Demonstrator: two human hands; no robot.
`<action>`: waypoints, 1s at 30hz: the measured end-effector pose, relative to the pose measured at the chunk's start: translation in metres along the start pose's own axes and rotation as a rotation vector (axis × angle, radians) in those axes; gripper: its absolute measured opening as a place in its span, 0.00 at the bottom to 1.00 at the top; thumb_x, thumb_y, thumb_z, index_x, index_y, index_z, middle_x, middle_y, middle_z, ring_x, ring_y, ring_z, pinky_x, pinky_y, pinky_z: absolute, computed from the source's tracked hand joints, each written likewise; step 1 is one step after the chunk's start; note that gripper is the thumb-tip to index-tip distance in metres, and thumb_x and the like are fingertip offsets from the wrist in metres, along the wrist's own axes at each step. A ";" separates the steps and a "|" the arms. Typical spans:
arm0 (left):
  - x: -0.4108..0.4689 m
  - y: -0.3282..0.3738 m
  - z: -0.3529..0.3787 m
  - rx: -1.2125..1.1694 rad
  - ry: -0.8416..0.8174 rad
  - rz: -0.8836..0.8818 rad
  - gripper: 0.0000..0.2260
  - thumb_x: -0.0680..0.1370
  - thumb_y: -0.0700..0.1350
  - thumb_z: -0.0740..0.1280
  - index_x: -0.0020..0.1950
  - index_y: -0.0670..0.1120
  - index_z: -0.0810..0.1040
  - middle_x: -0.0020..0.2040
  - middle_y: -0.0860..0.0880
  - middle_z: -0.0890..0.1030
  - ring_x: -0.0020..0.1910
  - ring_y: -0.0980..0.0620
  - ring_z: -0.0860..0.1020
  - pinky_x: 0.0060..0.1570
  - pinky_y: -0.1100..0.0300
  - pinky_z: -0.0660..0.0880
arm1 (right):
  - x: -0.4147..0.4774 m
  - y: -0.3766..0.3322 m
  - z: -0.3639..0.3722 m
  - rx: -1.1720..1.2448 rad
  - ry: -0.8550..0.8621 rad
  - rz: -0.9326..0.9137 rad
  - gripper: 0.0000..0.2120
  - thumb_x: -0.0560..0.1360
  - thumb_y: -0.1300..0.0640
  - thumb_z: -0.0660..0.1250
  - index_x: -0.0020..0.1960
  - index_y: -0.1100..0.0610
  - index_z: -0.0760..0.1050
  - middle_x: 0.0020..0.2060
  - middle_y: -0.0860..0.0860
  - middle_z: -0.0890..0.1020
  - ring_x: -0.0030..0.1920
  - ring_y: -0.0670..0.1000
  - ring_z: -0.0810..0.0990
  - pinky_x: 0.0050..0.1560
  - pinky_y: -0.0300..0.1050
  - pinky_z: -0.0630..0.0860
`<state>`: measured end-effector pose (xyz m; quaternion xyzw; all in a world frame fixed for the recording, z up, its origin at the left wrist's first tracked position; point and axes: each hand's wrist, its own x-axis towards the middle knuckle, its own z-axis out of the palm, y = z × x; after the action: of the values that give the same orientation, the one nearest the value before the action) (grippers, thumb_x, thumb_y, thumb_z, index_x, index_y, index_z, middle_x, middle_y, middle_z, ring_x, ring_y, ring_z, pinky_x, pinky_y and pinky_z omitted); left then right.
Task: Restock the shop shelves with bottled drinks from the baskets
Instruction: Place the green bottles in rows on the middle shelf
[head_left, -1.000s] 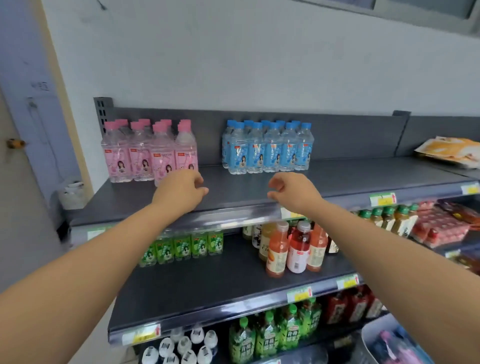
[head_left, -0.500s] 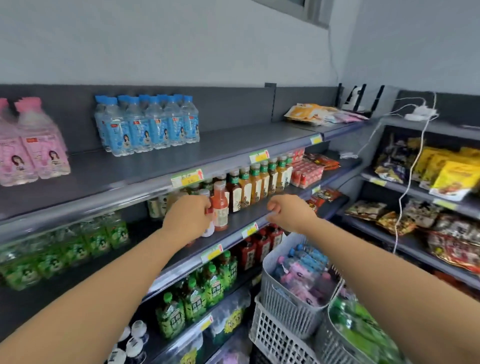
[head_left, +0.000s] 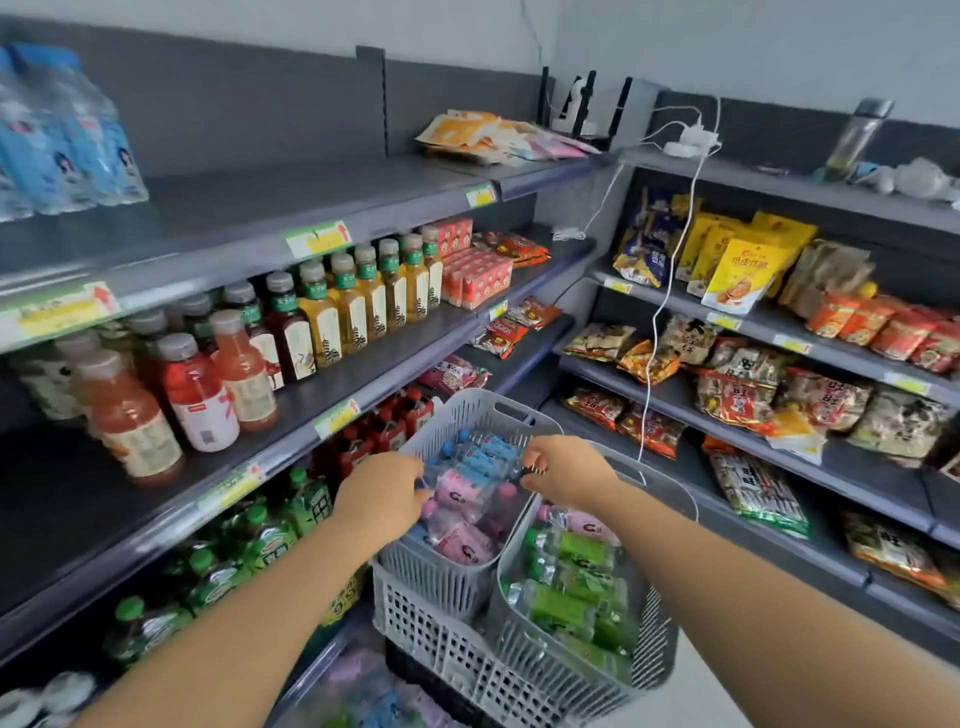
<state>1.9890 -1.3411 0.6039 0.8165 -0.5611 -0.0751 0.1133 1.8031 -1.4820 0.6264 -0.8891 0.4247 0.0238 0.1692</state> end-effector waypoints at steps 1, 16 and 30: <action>0.007 0.010 0.013 -0.005 -0.025 0.005 0.07 0.77 0.49 0.65 0.43 0.47 0.74 0.43 0.48 0.77 0.46 0.46 0.78 0.42 0.54 0.74 | 0.003 0.015 0.005 0.006 -0.022 0.012 0.14 0.75 0.51 0.68 0.58 0.54 0.77 0.55 0.51 0.80 0.56 0.54 0.78 0.54 0.46 0.74; 0.079 0.125 0.202 0.064 -0.433 0.098 0.11 0.78 0.47 0.65 0.57 0.43 0.76 0.53 0.45 0.79 0.52 0.44 0.78 0.49 0.50 0.76 | 0.057 0.185 0.114 0.018 -0.398 0.149 0.16 0.75 0.54 0.66 0.63 0.54 0.74 0.59 0.54 0.79 0.58 0.56 0.78 0.58 0.49 0.76; 0.082 0.110 0.293 0.356 -0.715 0.209 0.27 0.74 0.32 0.63 0.71 0.42 0.62 0.63 0.41 0.73 0.61 0.42 0.72 0.57 0.49 0.71 | 0.061 0.200 0.208 -0.269 -0.485 0.085 0.26 0.69 0.67 0.69 0.66 0.60 0.66 0.60 0.58 0.69 0.62 0.60 0.70 0.53 0.54 0.75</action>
<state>1.8466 -1.4851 0.3511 0.6844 -0.6493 -0.2440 -0.2247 1.7110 -1.5772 0.3627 -0.8532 0.4018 0.2992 0.1453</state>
